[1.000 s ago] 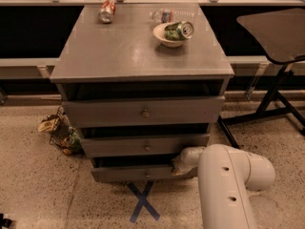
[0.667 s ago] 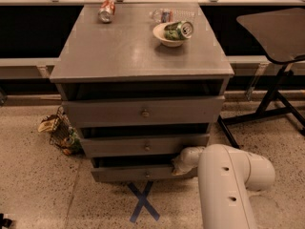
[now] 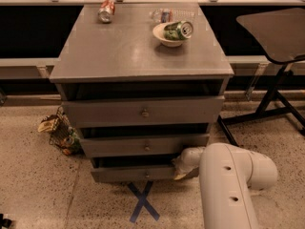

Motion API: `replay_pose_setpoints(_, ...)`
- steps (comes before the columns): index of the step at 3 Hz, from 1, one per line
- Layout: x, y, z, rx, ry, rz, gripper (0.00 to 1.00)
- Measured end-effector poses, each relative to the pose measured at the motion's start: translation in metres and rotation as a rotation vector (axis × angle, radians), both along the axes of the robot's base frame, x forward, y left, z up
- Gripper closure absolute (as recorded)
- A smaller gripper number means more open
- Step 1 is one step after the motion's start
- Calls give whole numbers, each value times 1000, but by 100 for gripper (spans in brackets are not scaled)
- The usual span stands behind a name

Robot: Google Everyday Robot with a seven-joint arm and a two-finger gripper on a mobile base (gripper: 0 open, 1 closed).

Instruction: Open bottom drawer

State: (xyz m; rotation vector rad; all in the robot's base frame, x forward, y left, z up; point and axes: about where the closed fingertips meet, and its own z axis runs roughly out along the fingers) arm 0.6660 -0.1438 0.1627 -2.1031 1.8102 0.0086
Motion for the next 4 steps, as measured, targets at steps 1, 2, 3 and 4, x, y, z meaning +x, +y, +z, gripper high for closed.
replay_pose_setpoints(1,-16,1,10,1,14,-7,0)
replay_pose_setpoints(2,-34,2,22,3,29,-13,0)
replay_pose_setpoints(3,-45,5,26,8,48,-10,0)
replay_pose_setpoints(4,-47,6,26,8,58,-1,17)
